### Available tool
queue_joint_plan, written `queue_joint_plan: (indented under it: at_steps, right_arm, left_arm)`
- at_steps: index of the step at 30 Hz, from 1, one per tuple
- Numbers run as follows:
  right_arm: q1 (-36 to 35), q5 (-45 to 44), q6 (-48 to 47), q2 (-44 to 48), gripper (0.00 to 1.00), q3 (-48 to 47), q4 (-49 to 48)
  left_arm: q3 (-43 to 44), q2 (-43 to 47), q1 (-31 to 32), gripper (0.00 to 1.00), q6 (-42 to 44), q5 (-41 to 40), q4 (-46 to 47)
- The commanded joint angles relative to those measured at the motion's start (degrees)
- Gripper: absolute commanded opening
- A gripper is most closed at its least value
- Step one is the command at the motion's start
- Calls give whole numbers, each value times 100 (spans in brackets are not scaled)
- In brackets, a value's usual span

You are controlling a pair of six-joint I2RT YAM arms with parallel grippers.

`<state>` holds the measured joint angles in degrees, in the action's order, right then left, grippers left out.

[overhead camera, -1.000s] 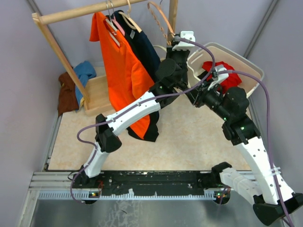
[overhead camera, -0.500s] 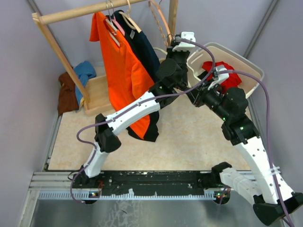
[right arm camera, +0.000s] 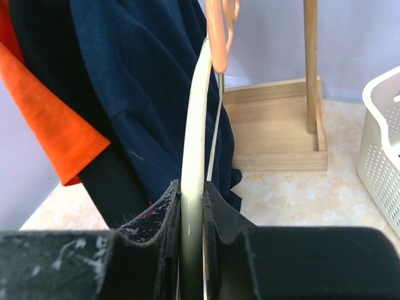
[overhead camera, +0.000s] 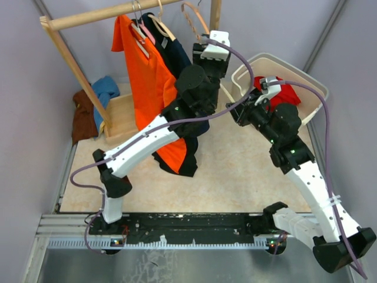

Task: Remove the t-shirt from the hanger
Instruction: Place the hanger on the clothesline.

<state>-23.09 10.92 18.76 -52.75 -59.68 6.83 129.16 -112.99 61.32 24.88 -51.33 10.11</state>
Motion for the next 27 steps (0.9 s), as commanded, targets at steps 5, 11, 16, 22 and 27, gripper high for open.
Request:
queue_joint_plan:
  at_steps: [5,11,16,22,27]
  right_arm:
    - [-80,-169,-23,-173,0,-488,-928]
    - [-187,-162,-91,-264,0,-461,-1527]
    - [-474,-410,-395,-519,0,-727,-1824]
    - [-815,-772,-899,-1071,0,-1286,-2035]
    - [-845,-914,-1071,-1390,0,-1576,-2295]
  left_arm:
    - [-285,935,-6,59,-574,440,-900]
    - [-742,1609,-19,62,-795,664,-1008]
    - [-1181,2157,-32,67,-869,830,-1091]
    - [-1960,2957,-100,76,-816,1117,-1003]
    - [-2422,3438,-135,86,-589,985,-893]
